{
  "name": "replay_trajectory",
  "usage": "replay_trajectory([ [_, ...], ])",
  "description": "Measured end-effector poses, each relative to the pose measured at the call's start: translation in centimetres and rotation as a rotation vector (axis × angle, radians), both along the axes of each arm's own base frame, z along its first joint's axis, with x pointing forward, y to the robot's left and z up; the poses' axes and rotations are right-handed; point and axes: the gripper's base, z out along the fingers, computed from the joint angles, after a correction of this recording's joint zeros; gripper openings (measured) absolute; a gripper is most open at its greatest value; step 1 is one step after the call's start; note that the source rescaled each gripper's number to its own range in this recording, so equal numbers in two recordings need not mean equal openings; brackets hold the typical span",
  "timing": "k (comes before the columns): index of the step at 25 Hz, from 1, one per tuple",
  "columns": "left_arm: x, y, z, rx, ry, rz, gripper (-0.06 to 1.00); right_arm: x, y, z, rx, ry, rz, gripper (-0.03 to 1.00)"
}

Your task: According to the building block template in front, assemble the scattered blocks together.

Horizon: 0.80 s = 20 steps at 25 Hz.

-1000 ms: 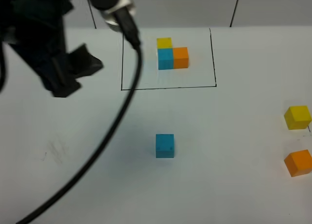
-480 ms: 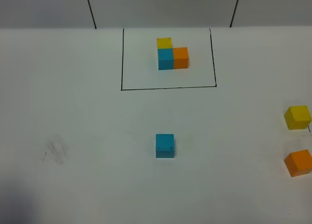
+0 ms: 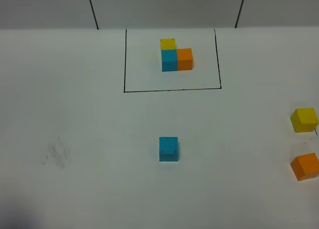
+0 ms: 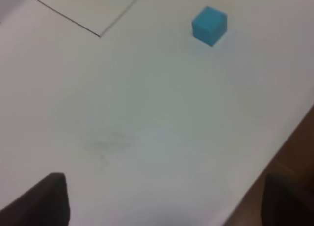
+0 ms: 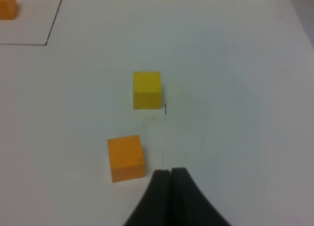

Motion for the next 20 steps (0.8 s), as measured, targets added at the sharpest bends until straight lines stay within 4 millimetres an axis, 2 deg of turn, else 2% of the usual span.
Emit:
replay_trajectory([
  [4, 0.0, -0.7, -1.8, -0.013, 0.100, 0.002, 0.80, 0.0, 0.0, 0.0, 0.000, 0.000, 0.000, 0.00],
  [8, -0.5, -1.0, -2.8, -0.048, 0.161, -0.014, 0.80, 0.0, 0.0, 0.0, 0.001, 0.000, 0.000, 0.00],
  [20, -1.3, -0.6, -5.7, -0.189, 0.125, 0.012, 0.80, 0.0, 0.0, 0.0, 0.000, 0.000, 0.000, 0.00],
])
